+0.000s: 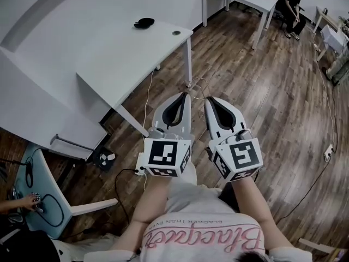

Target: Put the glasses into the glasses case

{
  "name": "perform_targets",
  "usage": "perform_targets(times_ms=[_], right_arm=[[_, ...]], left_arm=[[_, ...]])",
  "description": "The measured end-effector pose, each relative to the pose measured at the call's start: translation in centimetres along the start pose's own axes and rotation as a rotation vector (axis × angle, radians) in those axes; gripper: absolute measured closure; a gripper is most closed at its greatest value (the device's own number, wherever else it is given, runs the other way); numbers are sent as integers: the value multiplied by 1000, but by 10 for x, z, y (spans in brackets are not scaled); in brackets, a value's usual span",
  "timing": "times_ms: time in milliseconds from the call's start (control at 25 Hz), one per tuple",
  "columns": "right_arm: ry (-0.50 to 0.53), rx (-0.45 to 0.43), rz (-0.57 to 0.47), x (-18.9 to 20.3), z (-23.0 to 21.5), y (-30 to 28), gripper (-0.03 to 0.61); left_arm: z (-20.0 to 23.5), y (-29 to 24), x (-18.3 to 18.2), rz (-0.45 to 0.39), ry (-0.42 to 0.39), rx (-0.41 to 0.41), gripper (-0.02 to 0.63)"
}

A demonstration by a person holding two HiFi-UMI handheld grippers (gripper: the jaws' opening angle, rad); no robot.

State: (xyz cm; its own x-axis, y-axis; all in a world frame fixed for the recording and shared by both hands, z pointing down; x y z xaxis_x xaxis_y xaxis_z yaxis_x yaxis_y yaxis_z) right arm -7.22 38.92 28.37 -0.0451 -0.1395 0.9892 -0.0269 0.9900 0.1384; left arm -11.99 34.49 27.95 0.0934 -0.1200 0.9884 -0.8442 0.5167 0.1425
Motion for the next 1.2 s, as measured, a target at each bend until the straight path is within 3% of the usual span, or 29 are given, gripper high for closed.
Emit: perform_targets(times_ms=[280, 480, 840, 1200], right_arm=[[-12, 4, 17, 6, -26, -79, 566], [-10, 2, 51, 19, -35, -141, 566], [-5, 6, 61, 32, -42, -233, 566], [-23, -8, 79, 49, -53, -275, 566]], left_arm=[[50, -66, 8, 16, -1, 11, 607], [98, -106, 21, 28, 61, 16, 607], [177, -159, 39, 39, 89, 0, 607], [206, -188, 55, 56, 94, -11, 607]])
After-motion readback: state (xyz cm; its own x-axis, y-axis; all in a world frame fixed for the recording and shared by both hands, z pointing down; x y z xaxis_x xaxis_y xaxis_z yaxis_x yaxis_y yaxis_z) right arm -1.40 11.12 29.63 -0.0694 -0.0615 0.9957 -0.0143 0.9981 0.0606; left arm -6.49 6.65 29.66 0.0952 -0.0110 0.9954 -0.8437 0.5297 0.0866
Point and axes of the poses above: the fingertips, and each gripper's own axes: y backward along the fingers, z to its left, x out of its underside, the point moved 1 cm from there along y, backward along the fingers, and after that the axes turned 4 degrees about -z, right-handed, at the moved point
